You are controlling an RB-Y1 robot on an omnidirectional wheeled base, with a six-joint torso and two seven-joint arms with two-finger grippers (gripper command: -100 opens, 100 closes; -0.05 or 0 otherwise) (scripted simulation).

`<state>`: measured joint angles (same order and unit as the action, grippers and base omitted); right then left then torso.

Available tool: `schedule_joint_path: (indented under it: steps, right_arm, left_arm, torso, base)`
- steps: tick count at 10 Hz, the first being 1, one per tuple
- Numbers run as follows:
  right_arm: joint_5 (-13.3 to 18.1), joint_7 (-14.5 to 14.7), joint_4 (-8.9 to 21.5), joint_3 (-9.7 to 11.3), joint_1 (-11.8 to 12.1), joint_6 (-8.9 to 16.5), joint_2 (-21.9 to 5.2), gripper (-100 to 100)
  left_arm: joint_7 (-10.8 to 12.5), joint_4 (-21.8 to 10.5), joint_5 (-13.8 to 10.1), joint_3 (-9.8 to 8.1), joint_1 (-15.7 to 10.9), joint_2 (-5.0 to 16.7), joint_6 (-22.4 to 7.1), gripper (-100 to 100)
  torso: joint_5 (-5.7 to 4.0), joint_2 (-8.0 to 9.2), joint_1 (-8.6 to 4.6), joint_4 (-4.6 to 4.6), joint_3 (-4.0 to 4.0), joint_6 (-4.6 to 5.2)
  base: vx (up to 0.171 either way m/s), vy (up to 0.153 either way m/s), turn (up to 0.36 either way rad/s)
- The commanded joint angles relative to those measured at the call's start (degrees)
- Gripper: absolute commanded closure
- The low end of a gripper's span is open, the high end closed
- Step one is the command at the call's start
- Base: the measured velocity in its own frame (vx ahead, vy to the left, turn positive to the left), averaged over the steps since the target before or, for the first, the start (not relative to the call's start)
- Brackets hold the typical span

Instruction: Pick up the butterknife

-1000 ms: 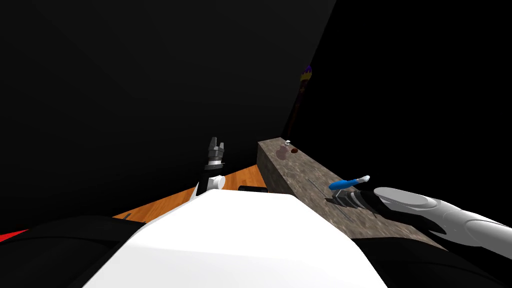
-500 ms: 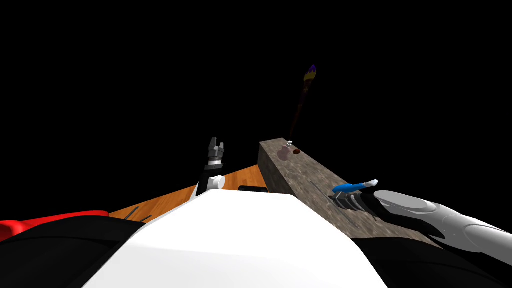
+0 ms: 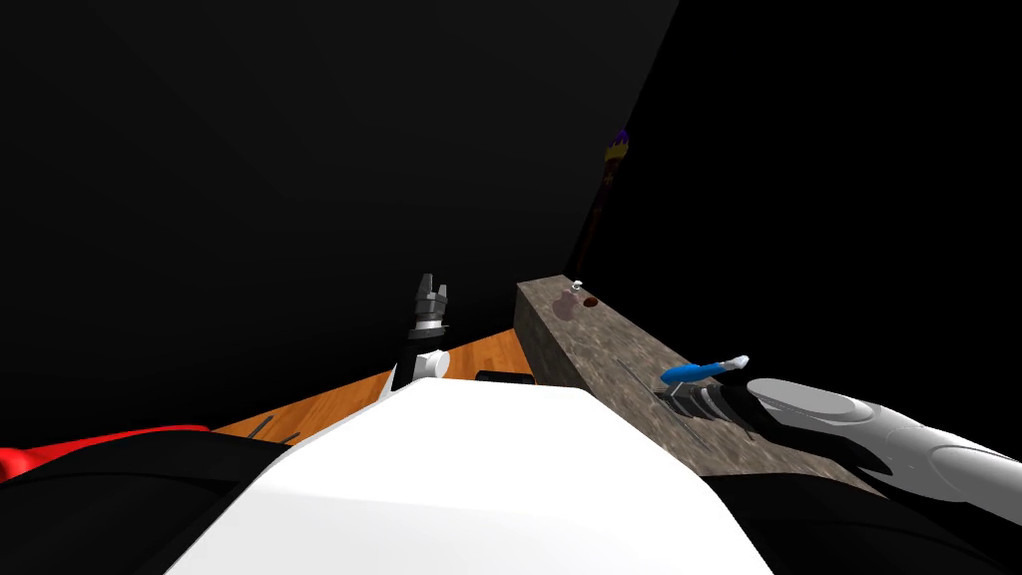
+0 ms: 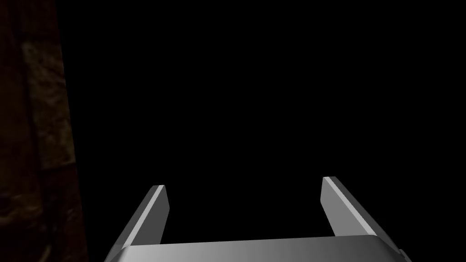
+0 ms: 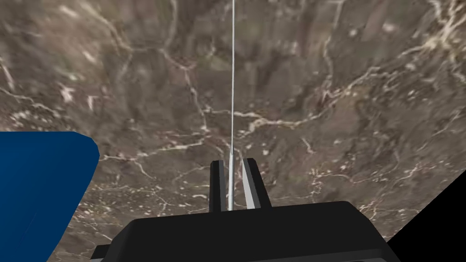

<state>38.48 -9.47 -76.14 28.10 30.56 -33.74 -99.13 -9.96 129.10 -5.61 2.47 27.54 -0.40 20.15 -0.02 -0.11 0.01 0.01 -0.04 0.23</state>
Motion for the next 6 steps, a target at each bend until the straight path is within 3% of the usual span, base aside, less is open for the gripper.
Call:
schedule_joint_path:
  steps: [1, 2, 3, 4, 6]
  right_arm:
    - [-0.3, -1.4, -0.6, 0.0, -0.2, -1.6, -1.6, -100]
    - [-0.2, -0.8, -0.5, 0.0, -0.1, -0.8, -1.0, -100]
    - [-0.2, -1.0, -0.5, 0.0, -0.1, -1.0, -1.1, 0]
    - [0.1, -0.3, 0.2, 0.4, 0.0, -0.3, 0.6, -100]
    - [0.7, 0.7, 1.3, 1.0, 0.2, 0.8, 3.1, -100]
  left_arm:
    - [0.0, 0.0, 0.0, 0.0, 0.0, 0.0, 0.0, 0]
    - [0.0, 0.0, 0.0, 0.0, 0.0, 0.0, 0.0, 0]
    - [0.0, 0.0, 0.0, 0.0, 0.0, 0.0, 0.0, 0]
    - [0.0, 0.0, 0.0, 0.0, 0.0, 0.0, 0.0, 0]
    - [0.0, 0.0, 0.0, 0.01, 0.0, 0.0, 0.0, 0]
  torso:
    - [0.0, 0.0, 0.0, 0.0, 0.0, 0.0]
    - [-0.02, 0.08, -0.06, 0.02, 0.05, 0.01]
    - [-0.03, 0.04, -0.02, 0.01, 0.03, -0.03]
    - [-0.01, -0.02, 0.02, 0.0, -0.01, -0.03]
    - [-0.03, -0.14, 0.01, -0.03, -0.08, -0.05]
  base:
    - [-0.042, -0.035, -0.164]
    - [-0.02, -0.015, -0.028]
    - [0.0, 0.0, 0.0]
    - [0.013, -0.004, 0.067]
    - [0.03, -0.005, 0.092]
